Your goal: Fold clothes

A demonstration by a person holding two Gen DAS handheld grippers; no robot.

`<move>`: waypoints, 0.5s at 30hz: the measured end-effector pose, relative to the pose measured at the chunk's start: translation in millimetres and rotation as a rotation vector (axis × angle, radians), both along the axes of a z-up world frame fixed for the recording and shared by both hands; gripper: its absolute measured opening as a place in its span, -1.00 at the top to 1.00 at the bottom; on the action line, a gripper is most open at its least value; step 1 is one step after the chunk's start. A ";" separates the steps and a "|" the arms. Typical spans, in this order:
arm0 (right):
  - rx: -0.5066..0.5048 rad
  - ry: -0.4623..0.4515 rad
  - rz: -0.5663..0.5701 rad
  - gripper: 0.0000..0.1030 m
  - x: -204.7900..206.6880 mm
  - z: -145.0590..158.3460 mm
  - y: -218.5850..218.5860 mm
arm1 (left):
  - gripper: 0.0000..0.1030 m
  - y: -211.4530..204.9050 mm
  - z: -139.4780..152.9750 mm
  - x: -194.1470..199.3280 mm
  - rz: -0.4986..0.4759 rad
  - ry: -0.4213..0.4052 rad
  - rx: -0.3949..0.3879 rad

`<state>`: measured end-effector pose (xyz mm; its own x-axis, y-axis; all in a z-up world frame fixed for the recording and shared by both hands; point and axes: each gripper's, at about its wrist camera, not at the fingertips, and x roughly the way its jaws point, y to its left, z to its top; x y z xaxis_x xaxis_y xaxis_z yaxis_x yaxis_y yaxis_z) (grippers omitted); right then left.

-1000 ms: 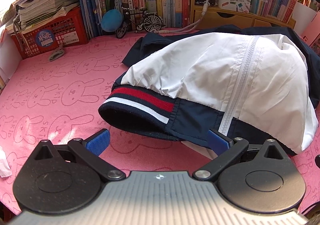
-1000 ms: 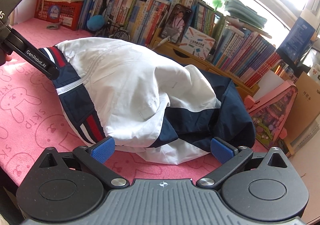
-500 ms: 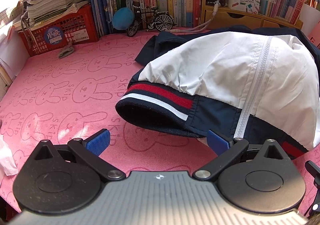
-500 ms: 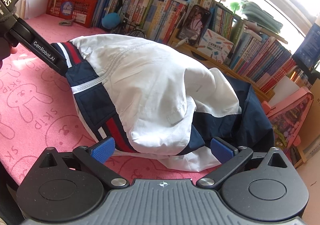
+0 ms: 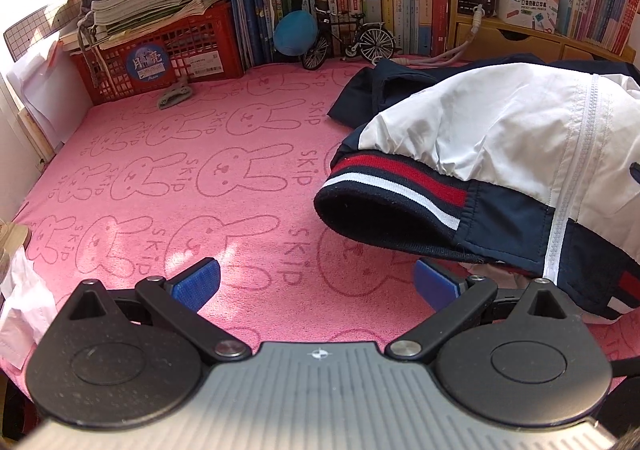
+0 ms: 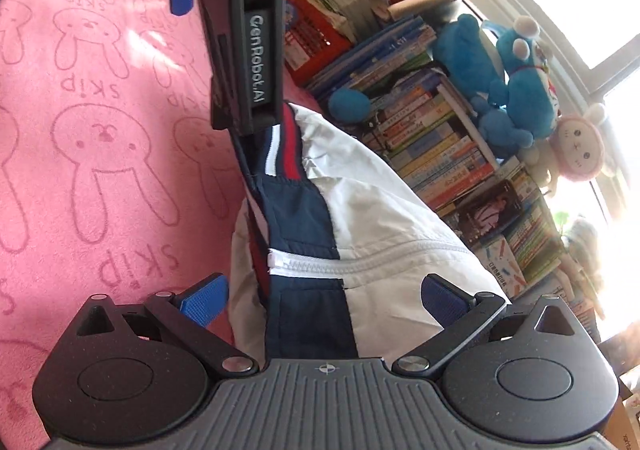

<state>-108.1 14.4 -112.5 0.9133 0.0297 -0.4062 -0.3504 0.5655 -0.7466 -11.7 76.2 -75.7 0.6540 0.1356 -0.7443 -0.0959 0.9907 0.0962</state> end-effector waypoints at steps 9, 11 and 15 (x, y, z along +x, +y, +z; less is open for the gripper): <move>0.259 -0.089 -0.393 -0.99 52.8 44.1 -86.6 | -1.00 -5.5 -14.5 32.5 -0.033 -0.025 -0.027; 0.291 -0.115 -0.460 -0.99 56.3 46.2 -103.1 | -1.00 -12.6 -17.6 37.8 -0.050 -0.038 -0.019; 0.326 -0.218 -0.578 -0.99 48.4 51.0 -123.8 | -1.00 -34.3 -22.8 37.9 -0.126 -0.059 0.008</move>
<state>-59.7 -109.4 -61.5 0.8789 -0.3968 -0.2649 0.2129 0.8231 -0.5264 26.2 41.9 -98.6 0.7090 0.0557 -0.7030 0.0233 0.9945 0.1024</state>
